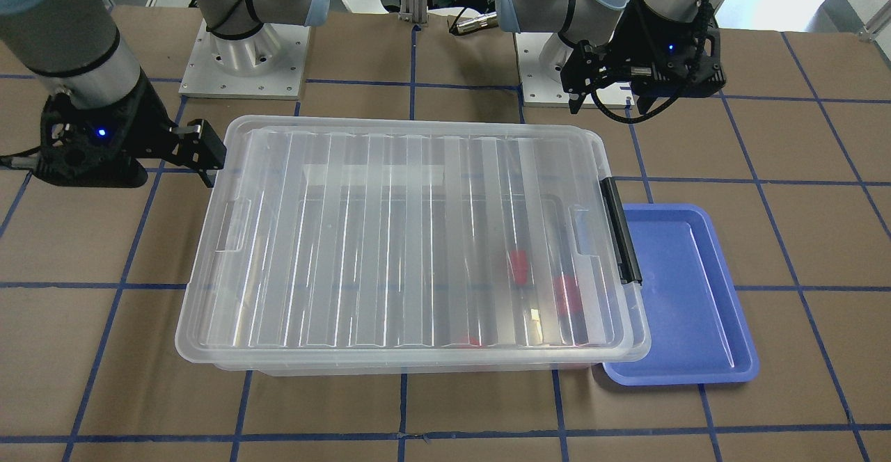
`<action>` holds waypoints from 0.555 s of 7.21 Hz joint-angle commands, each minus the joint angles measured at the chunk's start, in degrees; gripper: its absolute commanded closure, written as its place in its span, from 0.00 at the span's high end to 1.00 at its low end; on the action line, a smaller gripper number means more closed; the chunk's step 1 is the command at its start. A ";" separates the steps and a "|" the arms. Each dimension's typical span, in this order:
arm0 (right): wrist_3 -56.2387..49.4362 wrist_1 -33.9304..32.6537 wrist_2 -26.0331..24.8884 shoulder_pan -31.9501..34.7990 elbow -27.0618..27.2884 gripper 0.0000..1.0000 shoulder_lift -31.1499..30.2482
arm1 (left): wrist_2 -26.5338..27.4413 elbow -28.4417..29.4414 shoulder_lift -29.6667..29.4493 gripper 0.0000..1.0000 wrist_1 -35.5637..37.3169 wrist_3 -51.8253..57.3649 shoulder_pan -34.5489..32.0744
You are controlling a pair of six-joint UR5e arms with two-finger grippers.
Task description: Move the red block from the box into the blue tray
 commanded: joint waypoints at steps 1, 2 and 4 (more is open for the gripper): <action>-0.26 -10.92 -0.07 -0.04 7.24 1.00 1.88 | 0.13 0.00 -0.06 1.00 0.16 0.17 0.07; -0.35 -14.55 -0.07 -0.04 9.10 1.00 2.23 | 0.13 0.00 -0.06 1.00 0.16 0.26 0.07; -0.26 -17.48 0.02 -0.04 9.47 1.00 4.77 | 0.39 -0.09 0.20 1.00 -0.01 0.26 0.16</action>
